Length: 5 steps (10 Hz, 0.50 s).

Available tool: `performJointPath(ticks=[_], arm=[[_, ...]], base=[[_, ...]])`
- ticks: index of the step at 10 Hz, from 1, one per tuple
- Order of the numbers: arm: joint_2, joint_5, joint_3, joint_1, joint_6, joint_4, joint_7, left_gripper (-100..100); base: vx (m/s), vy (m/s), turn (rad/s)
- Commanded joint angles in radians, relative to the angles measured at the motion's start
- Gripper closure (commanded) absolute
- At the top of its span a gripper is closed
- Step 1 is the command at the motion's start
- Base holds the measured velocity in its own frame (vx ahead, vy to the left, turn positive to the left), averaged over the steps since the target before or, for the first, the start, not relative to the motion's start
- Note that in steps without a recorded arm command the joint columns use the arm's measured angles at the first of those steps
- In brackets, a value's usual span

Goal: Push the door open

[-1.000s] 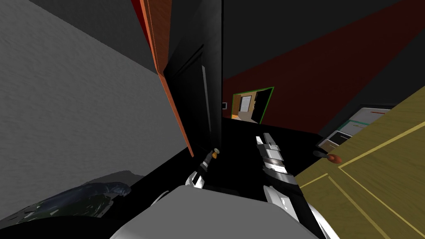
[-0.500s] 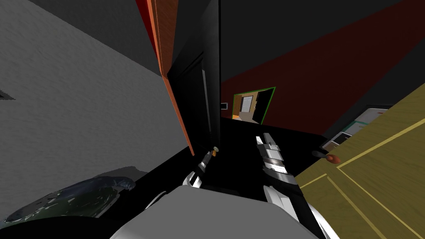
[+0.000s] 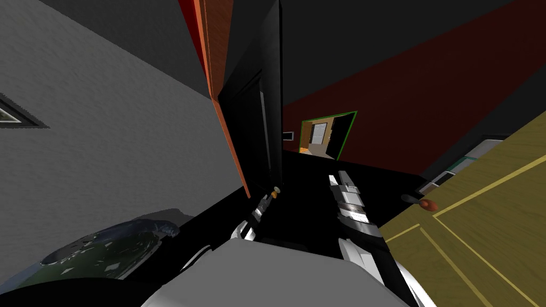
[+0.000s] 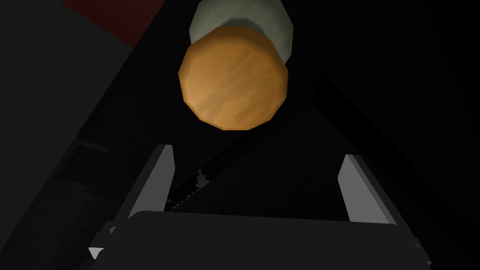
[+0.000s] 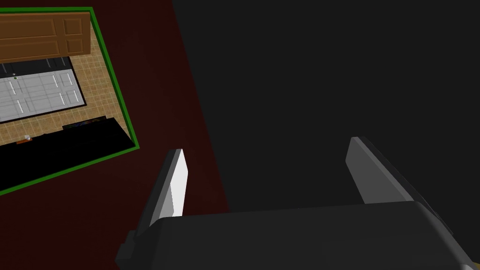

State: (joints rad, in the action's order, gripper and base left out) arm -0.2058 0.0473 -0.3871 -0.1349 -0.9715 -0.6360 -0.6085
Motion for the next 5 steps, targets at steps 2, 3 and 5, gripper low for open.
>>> performJointPath(ticks=[2, 3, 5], arm=[[-0.026, 0.017, 0.001, 0.010, -0.008, -0.012, -0.072, -100], [-0.040, 0.027, 0.001, 0.013, -0.016, -0.010, -0.099, -100], [-0.054, 0.037, 0.002, 0.016, -0.024, -0.009, -0.152, -100]], base=[[-0.038, -0.038, 0.027], [-0.054, -0.054, 0.077], [-0.037, -0.037, 0.033]])
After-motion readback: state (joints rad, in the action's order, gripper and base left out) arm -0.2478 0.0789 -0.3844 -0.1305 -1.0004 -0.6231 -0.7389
